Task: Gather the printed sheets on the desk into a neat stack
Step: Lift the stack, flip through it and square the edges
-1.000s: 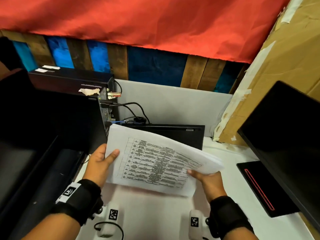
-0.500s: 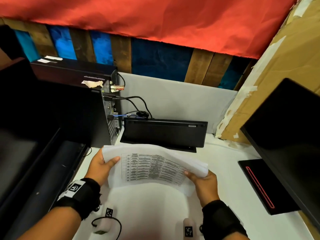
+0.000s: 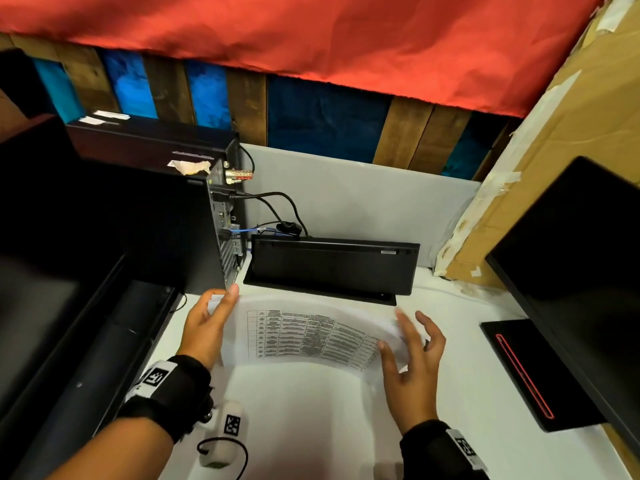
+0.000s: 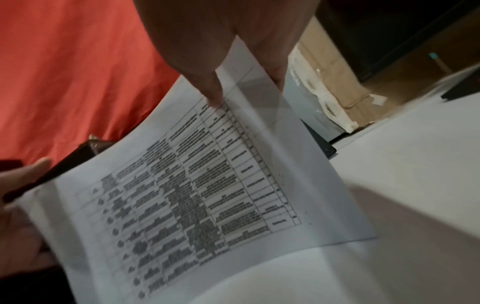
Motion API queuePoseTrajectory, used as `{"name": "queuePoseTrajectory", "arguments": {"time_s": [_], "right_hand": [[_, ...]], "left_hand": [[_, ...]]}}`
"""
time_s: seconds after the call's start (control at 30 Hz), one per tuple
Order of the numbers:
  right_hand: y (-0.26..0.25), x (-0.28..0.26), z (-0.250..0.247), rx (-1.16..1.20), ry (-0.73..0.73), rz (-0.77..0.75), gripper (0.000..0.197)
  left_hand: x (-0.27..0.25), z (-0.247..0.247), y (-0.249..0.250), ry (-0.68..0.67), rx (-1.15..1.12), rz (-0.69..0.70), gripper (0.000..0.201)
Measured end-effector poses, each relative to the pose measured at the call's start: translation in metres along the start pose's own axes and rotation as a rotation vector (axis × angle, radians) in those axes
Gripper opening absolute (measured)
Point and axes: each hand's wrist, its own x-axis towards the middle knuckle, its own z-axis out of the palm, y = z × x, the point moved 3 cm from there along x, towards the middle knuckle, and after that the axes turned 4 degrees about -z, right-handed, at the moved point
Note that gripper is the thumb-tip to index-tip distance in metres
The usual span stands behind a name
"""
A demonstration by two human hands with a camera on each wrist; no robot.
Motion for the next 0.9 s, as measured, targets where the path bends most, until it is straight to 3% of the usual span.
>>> {"name": "queuePoseTrajectory", "arguments": {"time_s": [0.13, 0.33, 0.43, 0.57, 0.77, 0.9], "right_hand": [[-0.003, -0.004, 0.002, -0.012, 0.017, 0.024, 0.049], [-0.001, -0.004, 0.001, -0.086, 0.023, 0.015, 0.05], [0.005, -0.004, -0.001, -0.016, 0.046, 0.11, 0.053], [0.004, -0.005, -0.002, 0.037, 0.071, 0.113, 0.061], [-0.001, -0.007, -0.002, -0.01, 0.034, 0.076, 0.06], [-0.002, -0.008, 0.002, -0.006, 0.0, 0.127, 0.047]], "left_hand": [[0.003, 0.001, -0.001, 0.053, -0.04, -0.02, 0.022], [0.001, 0.001, -0.003, 0.067, -0.039, 0.004, 0.015], [0.004, -0.003, -0.006, 0.099, -0.069, 0.007, 0.009], [0.007, -0.003, -0.009, 0.094, -0.071, -0.006, 0.012], [0.013, -0.004, -0.017, 0.124, -0.061, -0.04, 0.014], [0.013, -0.002, -0.015, 0.134, -0.06, -0.019, 0.009]]}}
